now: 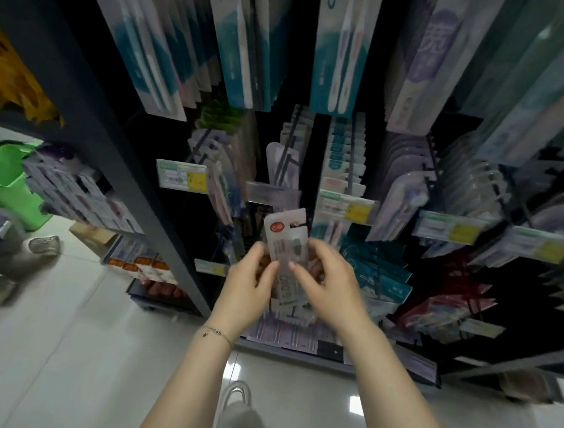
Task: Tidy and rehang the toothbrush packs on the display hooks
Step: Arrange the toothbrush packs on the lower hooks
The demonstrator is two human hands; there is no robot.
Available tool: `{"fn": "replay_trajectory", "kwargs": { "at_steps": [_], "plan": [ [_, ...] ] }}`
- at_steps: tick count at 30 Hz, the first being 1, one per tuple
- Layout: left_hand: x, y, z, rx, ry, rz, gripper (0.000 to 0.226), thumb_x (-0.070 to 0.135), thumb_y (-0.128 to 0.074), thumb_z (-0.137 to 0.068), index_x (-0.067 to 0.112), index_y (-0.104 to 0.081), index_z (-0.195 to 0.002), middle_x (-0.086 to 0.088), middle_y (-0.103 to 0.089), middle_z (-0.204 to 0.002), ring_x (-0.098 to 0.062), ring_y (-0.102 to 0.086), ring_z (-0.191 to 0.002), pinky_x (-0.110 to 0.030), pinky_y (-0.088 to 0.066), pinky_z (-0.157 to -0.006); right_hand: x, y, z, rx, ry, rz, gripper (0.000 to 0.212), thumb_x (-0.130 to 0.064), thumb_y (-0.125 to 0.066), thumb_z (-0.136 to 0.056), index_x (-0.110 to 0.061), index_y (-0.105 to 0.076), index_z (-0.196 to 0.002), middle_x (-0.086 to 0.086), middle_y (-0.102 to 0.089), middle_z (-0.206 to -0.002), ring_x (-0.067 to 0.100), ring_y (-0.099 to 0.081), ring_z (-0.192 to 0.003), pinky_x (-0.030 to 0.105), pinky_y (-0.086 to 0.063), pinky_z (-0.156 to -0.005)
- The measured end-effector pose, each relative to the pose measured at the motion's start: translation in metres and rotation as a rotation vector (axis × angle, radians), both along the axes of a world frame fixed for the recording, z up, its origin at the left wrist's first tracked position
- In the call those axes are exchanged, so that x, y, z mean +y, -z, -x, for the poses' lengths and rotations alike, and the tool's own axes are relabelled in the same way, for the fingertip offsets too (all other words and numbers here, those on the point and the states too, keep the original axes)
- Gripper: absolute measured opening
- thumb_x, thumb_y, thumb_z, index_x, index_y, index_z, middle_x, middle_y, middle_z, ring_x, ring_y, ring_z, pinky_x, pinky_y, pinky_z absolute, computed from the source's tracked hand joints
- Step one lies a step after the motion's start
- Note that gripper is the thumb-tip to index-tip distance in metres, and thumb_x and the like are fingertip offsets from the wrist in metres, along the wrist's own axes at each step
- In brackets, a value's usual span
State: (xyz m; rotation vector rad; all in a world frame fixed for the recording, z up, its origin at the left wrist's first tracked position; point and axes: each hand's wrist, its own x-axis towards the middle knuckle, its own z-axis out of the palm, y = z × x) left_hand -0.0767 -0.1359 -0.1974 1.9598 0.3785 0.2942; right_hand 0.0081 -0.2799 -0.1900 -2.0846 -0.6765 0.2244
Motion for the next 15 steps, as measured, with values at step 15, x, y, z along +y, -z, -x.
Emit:
{"fn": "replay_trajectory", "kwargs": {
  "at_steps": [15],
  "plan": [
    [-0.076, -0.104, -0.066, -0.304, 0.090, 0.038, 0.009, 0.023, -0.059, -0.101, 0.026, -0.060, -0.109, 0.012, -0.070, -0.103, -0.011, -0.068, -0.094, -0.041, -0.058, -0.084, -0.072, -0.079, -0.035, -0.205, 0.260, -0.259, 0.030, -0.035, -0.057, -0.097, -0.020, -0.059, -0.124, -0.007, -0.065, -0.108, 0.005, -0.062, -0.096, 0.024, -0.050, -0.079]
  ]
}}
